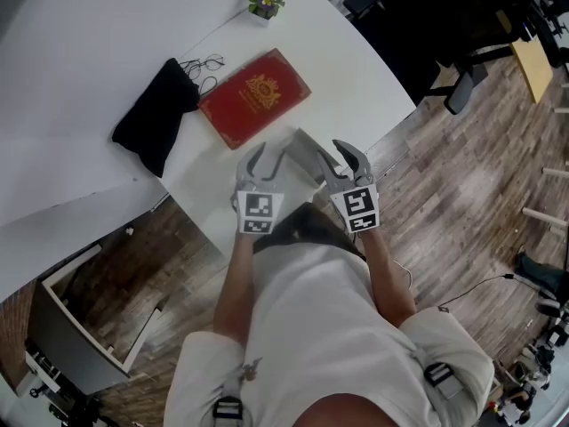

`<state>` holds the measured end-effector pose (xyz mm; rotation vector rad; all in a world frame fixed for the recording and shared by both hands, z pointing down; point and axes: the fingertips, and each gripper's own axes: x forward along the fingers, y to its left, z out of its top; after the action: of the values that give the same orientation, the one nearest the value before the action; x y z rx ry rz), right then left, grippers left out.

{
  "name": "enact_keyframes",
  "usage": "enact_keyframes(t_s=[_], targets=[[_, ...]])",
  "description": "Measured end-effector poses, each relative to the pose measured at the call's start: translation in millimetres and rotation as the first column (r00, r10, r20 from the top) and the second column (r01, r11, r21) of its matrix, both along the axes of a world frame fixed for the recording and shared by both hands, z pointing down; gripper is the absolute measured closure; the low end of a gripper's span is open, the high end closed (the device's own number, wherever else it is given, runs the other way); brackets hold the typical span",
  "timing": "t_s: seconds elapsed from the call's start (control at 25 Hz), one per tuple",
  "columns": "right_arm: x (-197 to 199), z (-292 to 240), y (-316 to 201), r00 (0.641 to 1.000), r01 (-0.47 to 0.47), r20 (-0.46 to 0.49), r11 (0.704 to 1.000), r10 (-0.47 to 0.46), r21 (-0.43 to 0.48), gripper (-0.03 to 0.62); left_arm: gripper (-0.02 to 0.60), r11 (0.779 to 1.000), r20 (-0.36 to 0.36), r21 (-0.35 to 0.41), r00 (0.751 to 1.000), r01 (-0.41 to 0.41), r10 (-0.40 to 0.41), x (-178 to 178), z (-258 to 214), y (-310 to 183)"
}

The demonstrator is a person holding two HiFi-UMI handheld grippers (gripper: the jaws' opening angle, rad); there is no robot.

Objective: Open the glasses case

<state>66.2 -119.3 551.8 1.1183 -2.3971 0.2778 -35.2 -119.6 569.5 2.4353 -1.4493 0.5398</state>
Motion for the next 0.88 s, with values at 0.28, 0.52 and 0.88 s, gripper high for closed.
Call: enact_keyframes(t_s=[0.28,0.52,0.88], targets=[[-2,-33,1,1.0,-0.005,0.023,0.998,0.003,0.056,0.453,0.39,0.996,-0.019,0.094,1.0,-0.001,0.003,3,-42,1],[-1,-42,4,1.0,-0.014,0.028,0.998,0.012,0.058,0.453,0.39,0.992,-0.022,0.128,1.0,-0.004,0.006,0,-59,2],[-4,-49,4,1.0,-0.018,0.017,0.998,0.017,0.064,0.453,0.39,0.99,-0.024,0.141,1.0,-0.01,0.013,-5,-66,4]])
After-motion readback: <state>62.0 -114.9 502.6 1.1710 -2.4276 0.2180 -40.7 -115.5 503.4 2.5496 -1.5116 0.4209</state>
